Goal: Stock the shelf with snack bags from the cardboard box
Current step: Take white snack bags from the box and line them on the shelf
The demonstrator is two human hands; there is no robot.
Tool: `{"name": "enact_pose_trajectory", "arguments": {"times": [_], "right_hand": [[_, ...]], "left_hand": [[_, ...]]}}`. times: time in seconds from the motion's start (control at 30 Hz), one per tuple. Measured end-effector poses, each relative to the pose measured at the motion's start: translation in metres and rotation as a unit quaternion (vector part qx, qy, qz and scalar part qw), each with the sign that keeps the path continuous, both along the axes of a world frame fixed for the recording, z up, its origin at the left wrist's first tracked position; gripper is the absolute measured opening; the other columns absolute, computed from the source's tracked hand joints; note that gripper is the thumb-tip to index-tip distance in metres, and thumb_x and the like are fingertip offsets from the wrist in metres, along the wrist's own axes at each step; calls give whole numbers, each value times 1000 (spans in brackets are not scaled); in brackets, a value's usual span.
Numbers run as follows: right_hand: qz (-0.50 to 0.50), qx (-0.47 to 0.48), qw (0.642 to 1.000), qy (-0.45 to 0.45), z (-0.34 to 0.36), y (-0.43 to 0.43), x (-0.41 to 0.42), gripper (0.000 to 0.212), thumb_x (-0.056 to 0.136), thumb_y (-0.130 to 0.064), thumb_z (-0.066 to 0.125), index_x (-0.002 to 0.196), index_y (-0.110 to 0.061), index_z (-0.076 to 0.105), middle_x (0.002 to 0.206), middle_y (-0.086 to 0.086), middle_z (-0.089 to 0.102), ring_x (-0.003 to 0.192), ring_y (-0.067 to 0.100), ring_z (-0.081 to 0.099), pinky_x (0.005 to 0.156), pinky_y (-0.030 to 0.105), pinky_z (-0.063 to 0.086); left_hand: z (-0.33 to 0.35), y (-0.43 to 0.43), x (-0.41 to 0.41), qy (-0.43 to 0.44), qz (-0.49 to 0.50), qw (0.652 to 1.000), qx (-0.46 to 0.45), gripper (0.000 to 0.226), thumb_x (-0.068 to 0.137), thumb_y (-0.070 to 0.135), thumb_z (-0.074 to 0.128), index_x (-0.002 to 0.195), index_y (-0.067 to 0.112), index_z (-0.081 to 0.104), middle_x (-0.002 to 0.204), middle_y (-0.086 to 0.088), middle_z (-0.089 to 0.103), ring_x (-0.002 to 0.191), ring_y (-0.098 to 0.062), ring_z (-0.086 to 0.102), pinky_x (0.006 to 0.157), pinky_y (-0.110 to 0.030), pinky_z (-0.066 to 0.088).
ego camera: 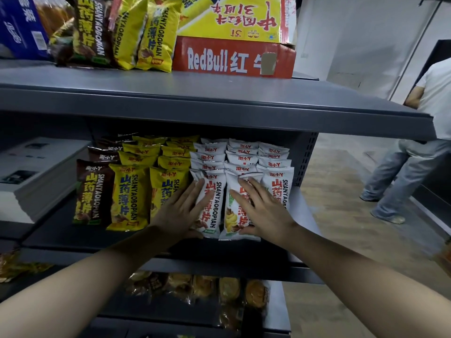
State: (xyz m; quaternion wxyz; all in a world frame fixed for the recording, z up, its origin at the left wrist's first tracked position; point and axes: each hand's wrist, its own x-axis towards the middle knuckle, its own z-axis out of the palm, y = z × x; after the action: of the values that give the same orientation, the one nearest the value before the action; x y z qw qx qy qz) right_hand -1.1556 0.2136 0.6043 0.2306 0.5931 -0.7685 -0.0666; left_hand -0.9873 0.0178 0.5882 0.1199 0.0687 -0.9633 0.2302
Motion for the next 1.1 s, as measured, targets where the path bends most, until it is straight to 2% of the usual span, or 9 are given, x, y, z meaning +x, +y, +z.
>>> {"name": "enact_pose_trajectory", "arguments": {"times": [0.2,0.3,0.43,0.57,0.73,0.87,0.93,1.03,1.1], "right_hand": [[-43,22,999,-5,4,-5,7,112,66,-69,69,152,-17,20,156,19,22,143,39,22,114,54,26],[-62,43,997,-3,6,-8,12,112,71,-69,65,153,-21,4,158,18,8,145,38,10,116,54,16],[-86,42,995,-32,14,-13,21,109,71,-74,60,152,-24,6,158,17,7,144,35,10,111,54,25],[-99,23,994,-39,22,-18,33,102,74,-72,57,151,-21,13,156,17,11,143,33,15,109,53,25],[-37,-21,999,10,25,-22,55,82,79,-57,65,142,-13,39,147,19,37,136,33,36,110,48,33],[-3,21,1000,-13,21,-35,66,85,87,-52,57,151,-14,17,158,18,11,146,33,11,118,50,12],[-7,32,999,-5,19,-43,72,90,88,-57,54,153,-16,7,160,18,2,147,34,4,118,52,8],[-13,49,999,-2,15,-57,80,95,87,-60,52,153,-18,-2,160,16,-9,147,36,-3,116,57,7],[-16,57,998,1,12,-65,84,93,88,-60,50,153,-21,-5,159,15,-14,147,37,-7,114,61,7]], "left_hand": [[-8,-4,-7,-10,34,999,6,117,76,78,40,135,18,-41,150,-17,-30,141,-36,-20,118,-44,10],[0,4,-2,-2,48,999,-7,126,66,81,51,145,14,-21,155,-18,-4,144,-35,8,114,-44,27],[9,9,4,22,24,999,-7,132,45,81,67,150,18,18,151,-19,28,135,-37,37,104,-47,41],[13,3,16,27,17,999,-16,126,45,79,69,149,24,23,152,-20,24,137,-39,33,105,-53,39],[7,-16,49,75,33,996,-25,113,57,73,69,145,19,23,147,-25,35,131,-42,40,102,-59,38],[4,-30,72,101,77,992,-5,110,58,64,76,142,17,21,142,-29,39,127,-47,43,100,-60,39],[3,-35,76,103,82,991,8,107,64,62,74,142,19,15,142,-29,38,129,-48,40,102,-59,37],[-5,-41,70,48,123,991,26,105,84,63,51,139,24,-29,156,-20,-3,144,-40,2,115,-56,7],[-8,-43,64,32,154,987,33,106,86,63,45,131,27,-44,155,-14,-18,144,-36,-9,115,-55,-1]]}}
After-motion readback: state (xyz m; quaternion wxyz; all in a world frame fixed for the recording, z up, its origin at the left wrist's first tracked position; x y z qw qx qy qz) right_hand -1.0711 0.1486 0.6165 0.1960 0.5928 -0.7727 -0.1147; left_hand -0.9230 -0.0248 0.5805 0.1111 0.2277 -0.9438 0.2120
